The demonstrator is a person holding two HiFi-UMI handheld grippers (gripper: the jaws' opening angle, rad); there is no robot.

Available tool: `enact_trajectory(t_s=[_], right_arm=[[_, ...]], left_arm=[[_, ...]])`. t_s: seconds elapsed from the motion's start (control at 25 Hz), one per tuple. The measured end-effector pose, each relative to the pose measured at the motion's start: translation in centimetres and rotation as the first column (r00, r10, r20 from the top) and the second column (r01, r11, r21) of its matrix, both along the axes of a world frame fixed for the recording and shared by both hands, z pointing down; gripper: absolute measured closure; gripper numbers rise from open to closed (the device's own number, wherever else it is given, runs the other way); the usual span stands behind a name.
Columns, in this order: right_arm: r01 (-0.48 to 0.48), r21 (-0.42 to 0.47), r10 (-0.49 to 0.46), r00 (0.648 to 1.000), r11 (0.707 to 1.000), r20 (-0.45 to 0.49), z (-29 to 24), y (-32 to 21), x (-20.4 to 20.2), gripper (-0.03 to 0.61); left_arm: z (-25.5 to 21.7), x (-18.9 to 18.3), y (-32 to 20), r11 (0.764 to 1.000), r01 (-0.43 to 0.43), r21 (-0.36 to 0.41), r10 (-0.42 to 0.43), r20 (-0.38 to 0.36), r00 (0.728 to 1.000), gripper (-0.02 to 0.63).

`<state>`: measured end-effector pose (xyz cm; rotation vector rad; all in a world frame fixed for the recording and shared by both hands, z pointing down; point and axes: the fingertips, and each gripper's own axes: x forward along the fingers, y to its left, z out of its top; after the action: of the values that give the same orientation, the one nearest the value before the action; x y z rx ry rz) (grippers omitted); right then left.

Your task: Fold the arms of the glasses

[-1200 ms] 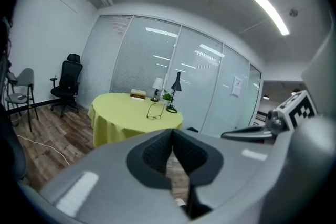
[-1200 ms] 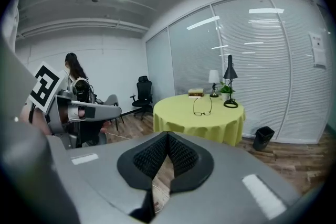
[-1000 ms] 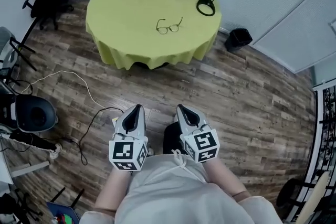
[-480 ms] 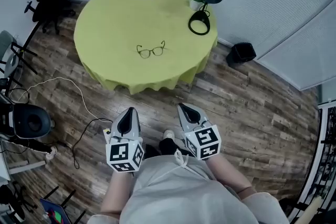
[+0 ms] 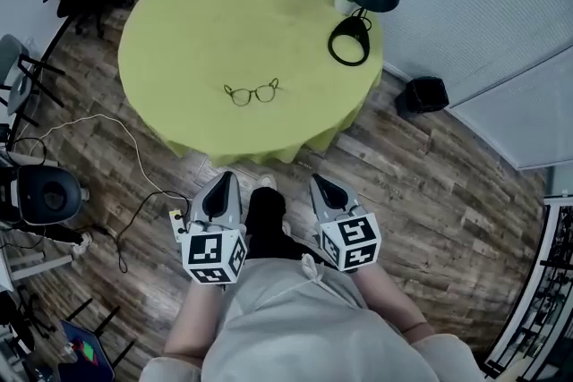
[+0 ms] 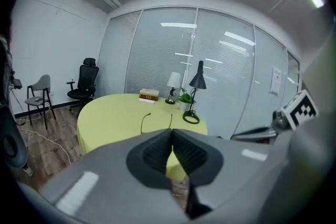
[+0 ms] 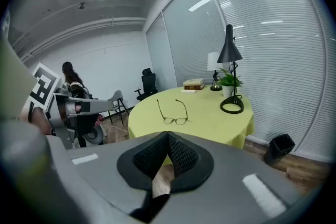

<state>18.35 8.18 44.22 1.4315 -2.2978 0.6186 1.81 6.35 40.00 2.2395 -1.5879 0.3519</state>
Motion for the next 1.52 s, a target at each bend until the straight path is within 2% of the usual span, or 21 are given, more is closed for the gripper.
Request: enact_trajectory(t_s=[0.36,0.64,0.76,0.92,1.0,1.16,1.2,1.28,1.52], right_arm=[[0.062,-0.035,-0.064,0.996,0.997,-0.065,1.4,-9.8,-0.4,0.579],[0.133,-0.061,-0.138,0.986,0.989,-0.097,2.4,-18.2,-2.9,0.578],[0.196,-0.080,-0.207,0.965,0.977,-0.160,4.1,-20.6,-3.9,0.578],[0.269,-0.097,-0.286,0.918,0.958,-0.274,6.9,-23.0,-4.8,0.578],[0.287,-0.118,-0.309,0.905,0.951,-0.292,8.1,-23.9,-5.1,0.578],[0.295,-0.188,-0.339,0.900,0.937,-0.275,10.5,-25.2,-5.3,0.577],[0.306,-0.207,-0.355,0.895,0.929,-0.271,11.0,-25.4,-5.5,0.565],[0.338,-0.238,-0.396,0.878,0.910,-0.268,11.9,-25.5,-5.9,0.435],[0.413,-0.240,-0.473,0.818,0.879,-0.327,12.2,-26.7,-6.4,0.435]], left_arm=[[1.5,-0.5,-9.2,0.999,0.033,-0.026,-0.034,-0.020,0.999,0.607],[2.6,-3.2,-16.7,0.996,0.074,-0.048,-0.074,-0.013,0.997,0.607],[3.9,-4.8,-18.8,0.993,0.096,-0.073,-0.096,-0.008,0.995,0.607],[6.1,-6.3,-21.2,0.989,0.100,-0.104,-0.100,0.005,0.995,0.607],[6.9,-6.9,-22.2,0.988,0.106,-0.113,-0.106,0.006,0.994,0.607],[8.3,-7.5,-23.7,0.985,0.107,-0.133,-0.111,-0.021,0.994,0.607],[8.7,-7.5,-24.0,0.984,0.105,-0.142,-0.110,-0.029,0.993,0.607],[9.5,-7.6,-24.2,0.982,0.102,-0.158,-0.109,-0.036,0.993,0.607],[11.1,-7.8,-24.5,0.976,0.103,-0.193,-0.114,-0.049,0.992,0.607]])
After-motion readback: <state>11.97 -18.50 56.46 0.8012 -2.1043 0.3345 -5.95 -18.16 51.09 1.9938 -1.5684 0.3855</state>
